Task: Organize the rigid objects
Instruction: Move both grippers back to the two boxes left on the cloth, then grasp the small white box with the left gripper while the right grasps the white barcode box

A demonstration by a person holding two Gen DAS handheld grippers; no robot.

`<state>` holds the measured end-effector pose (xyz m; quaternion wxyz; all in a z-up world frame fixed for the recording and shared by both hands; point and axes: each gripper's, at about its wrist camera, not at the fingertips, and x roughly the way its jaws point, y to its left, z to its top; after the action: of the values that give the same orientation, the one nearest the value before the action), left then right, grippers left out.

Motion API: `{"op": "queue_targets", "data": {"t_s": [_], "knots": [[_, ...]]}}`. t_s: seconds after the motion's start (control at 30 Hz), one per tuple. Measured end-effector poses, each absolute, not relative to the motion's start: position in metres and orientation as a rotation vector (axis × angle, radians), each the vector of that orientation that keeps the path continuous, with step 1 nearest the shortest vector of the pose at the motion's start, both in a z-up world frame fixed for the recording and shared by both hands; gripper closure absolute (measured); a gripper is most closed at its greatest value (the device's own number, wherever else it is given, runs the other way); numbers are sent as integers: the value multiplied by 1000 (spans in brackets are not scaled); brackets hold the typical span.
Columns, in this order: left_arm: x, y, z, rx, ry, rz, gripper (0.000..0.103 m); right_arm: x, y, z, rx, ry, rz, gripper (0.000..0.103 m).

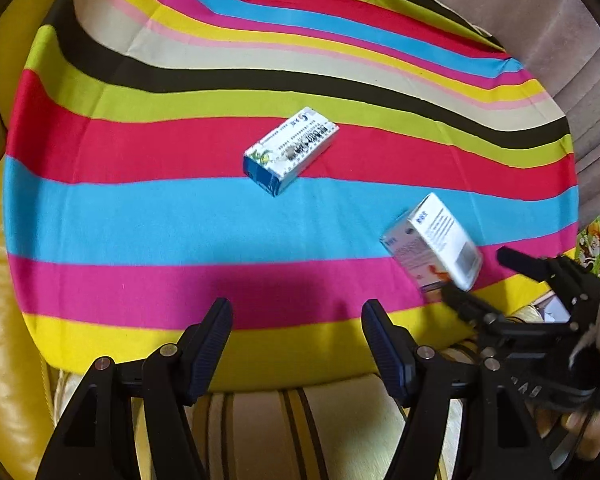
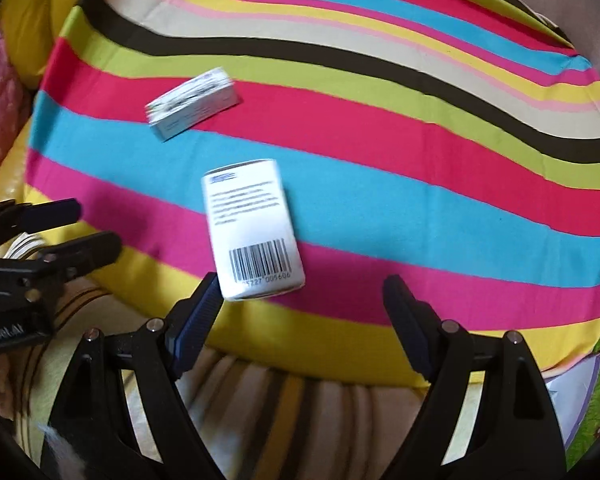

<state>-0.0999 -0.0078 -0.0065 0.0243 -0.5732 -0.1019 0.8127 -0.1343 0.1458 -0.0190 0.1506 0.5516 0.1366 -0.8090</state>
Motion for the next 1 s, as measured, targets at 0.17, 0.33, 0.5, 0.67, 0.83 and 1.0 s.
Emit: {"op": "queue_targets", "data": {"t_s": [0.17, 0.33, 0.5, 0.67, 0.83, 1.0], "knots": [[-119, -8, -13, -1803, -275, 2519, 35, -153, 164, -21, 1600, 383, -2379, 20], [-133, -16, -18, -1817, -262, 2560, 35, -169, 178, -27, 1630, 346, -2422, 20], [-150, -21, -24, -1825, -242, 2590, 35, -172, 184, -25, 1627, 251, -2430, 19], [-165, -23, -21, -1803, -219, 2648, 35, -162, 177, -16, 1590, 131, -2414, 14], [-176, -34, -22, -1806, -246, 2683, 35, -153, 166, -11, 1552, 58, -2440, 10], [-183, -38, -22, -1811, -274, 2710, 35, -154, 165, -11, 1546, 58, -2472, 9]]}}
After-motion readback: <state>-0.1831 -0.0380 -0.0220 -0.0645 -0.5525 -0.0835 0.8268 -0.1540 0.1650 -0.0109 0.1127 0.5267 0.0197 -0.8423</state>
